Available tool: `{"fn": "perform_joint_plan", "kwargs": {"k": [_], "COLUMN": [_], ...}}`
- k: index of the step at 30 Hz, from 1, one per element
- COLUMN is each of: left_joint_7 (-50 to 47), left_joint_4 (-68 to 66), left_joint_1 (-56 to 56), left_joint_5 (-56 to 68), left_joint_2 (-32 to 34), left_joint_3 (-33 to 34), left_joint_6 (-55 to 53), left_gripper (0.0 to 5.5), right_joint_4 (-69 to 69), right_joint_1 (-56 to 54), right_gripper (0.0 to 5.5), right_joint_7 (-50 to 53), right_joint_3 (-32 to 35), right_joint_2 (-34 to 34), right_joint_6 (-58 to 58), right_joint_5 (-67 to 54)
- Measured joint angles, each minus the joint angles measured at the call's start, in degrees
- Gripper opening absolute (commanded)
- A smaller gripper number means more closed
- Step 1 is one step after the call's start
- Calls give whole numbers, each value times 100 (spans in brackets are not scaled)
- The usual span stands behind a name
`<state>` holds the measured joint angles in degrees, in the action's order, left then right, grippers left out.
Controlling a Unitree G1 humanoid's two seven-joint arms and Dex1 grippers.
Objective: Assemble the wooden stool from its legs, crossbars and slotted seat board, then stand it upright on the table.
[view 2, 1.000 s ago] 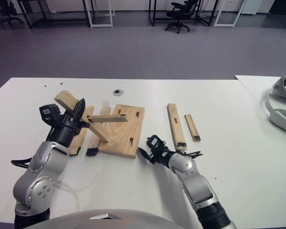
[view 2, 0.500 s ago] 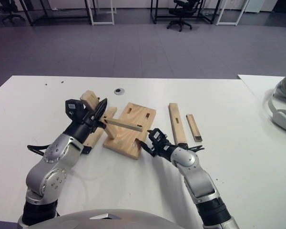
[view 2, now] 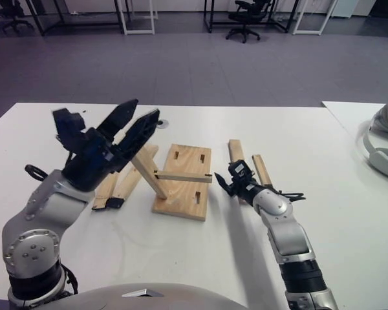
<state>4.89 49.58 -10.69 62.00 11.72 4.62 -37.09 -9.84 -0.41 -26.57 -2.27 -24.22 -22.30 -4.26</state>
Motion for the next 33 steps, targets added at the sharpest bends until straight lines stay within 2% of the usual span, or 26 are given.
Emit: {"fn": "perform_joint_plan", "kwargs": {"k": [2, 4, 5, 7, 12, 17, 20, 30, 33], "left_joint_7": [-224, -419, -511, -450, 233, 975, 1103, 1387, 1462], "left_joint_4": [-108, -310, -702, -1285, -2864, -3857, -4003, -4148, -4147], "left_joint_1": [-269, -564, -953, -1032, -237, 11, 61, 286, 302], "left_joint_5": [573, 925, 939, 112, -2254, -3372, -3626, -4304, -4469], "left_joint_2": [259, 470, 749, 1233, 1787, 1868, 1858, 1699, 1672], "left_joint_3": [330, 657, 1005, 1081, -344, -1505, -1743, -1822, -1835], "left_joint_6": [7, 85, 213, 265, 400, 231, -23, -262, -261], "left_gripper": [511, 511, 511, 511, 511, 511, 511, 355, 287], "right_joint_4": [8, 24, 79, 245, 468, 694, 712, 890, 924], "right_joint_1": [-8, -65, -181, -224, -398, -481, -565, -623, -712], "right_gripper": [297, 297, 297, 297, 297, 297, 297, 297, 297], "right_joint_7": [50, 81, 94, 150, 223, 259, 274, 322, 322], "right_joint_3": [109, 230, 371, 546, 646, 598, 465, 238, 242], "right_joint_2": [-15, -61, -116, -191, -168, -99, 3, 74, 71], "right_joint_6": [0, 2, 16, 45, 91, 130, 135, 199, 225], "right_joint_5": [-3, -8, -15, -14, -21, -3, 5, 16, 8]}}
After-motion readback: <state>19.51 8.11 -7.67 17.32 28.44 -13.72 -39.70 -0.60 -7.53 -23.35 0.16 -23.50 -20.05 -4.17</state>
